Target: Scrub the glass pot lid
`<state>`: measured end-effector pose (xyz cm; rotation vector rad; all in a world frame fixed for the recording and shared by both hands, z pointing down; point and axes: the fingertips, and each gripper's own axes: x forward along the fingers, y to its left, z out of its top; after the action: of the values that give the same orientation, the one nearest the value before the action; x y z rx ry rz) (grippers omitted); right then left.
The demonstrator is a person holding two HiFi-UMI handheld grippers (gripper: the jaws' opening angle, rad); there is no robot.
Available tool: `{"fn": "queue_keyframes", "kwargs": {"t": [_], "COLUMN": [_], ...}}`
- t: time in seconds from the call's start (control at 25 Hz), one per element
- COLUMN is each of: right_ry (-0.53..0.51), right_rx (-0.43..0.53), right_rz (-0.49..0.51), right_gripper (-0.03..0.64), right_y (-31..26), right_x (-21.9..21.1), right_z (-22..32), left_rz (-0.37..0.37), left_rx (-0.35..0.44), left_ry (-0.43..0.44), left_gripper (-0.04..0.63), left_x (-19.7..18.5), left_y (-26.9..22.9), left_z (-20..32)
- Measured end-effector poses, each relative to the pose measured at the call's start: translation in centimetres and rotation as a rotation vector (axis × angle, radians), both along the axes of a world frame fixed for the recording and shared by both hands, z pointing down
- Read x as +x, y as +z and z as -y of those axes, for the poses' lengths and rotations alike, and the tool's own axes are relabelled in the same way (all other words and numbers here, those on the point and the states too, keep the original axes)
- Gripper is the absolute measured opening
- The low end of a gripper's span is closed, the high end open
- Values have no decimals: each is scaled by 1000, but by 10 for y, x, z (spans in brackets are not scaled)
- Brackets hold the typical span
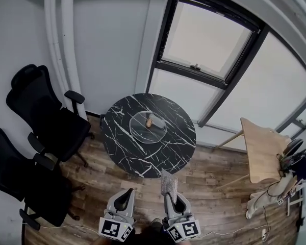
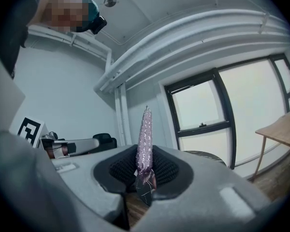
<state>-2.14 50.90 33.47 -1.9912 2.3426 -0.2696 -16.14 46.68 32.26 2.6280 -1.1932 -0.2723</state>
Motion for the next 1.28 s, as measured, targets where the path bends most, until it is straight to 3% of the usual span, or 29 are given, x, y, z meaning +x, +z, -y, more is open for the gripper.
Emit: {"fn": "queue_keyframes", "kwargs": {"t": [0.36,0.64,1.28], "right_ry": [-7,2,-96], "right_rx": [-50,-23,-2], "right_rz": [3,4,41], "right_gripper": [80,80,80], "right_y": [7,18,38], "right_x": [-3,40,130], "right_z": [23,69,158], "left_rz": [4,28,56], "left_rx": [-54,-47,-22], "left_ry": [33,-16,-115], "left_gripper": [2,2,2], "left_x": [1,22,107], "left_y": [20,23,3], "left_z": [18,65,153]}}
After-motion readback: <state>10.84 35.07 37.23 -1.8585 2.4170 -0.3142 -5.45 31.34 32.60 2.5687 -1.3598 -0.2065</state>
